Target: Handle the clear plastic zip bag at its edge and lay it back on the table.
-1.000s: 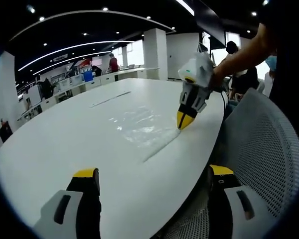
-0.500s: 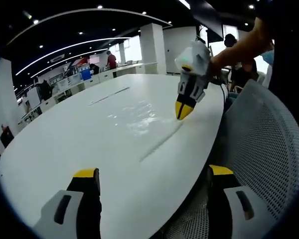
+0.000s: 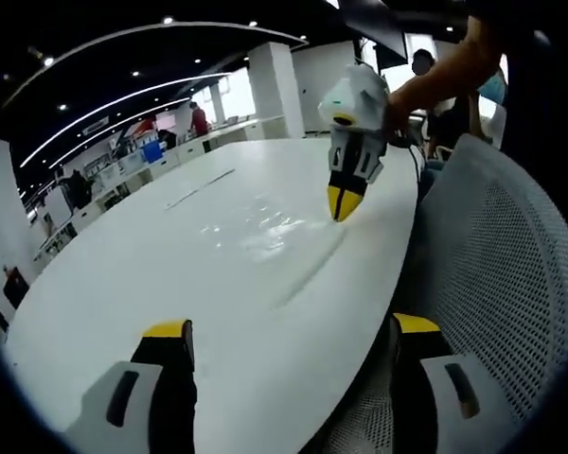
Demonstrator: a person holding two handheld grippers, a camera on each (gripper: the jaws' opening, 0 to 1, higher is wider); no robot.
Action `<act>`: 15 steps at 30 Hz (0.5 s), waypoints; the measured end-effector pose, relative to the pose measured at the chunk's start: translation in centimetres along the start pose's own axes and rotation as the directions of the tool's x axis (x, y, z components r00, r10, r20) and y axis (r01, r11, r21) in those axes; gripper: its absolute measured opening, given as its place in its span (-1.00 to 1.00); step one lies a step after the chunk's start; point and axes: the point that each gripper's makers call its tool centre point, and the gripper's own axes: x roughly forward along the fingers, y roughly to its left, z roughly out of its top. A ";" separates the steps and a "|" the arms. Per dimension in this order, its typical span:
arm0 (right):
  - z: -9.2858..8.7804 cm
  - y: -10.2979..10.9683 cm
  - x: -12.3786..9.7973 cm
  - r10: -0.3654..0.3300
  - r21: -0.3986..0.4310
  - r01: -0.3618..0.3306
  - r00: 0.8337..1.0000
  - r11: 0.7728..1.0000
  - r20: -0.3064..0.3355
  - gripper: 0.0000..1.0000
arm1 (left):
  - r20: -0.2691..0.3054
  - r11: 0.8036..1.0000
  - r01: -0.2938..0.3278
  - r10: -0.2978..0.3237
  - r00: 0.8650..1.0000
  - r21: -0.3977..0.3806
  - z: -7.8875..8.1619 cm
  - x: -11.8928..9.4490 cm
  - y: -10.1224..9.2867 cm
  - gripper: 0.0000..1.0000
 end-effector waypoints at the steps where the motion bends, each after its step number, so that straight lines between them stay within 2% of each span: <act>1: 0.1 0.1 -0.1 0.001 0.000 -0.001 1.000 1.000 0.000 -1.00 | 0.000 1.000 -0.003 0.003 1.000 0.005 0.1 0.0 0.1 0.64; 15: 0.2 0.1 -0.3 0.001 -0.006 -0.001 1.000 1.000 -0.006 -1.00 | -0.013 0.993 0.026 -0.025 1.000 0.111 1.6 1.4 0.6 0.45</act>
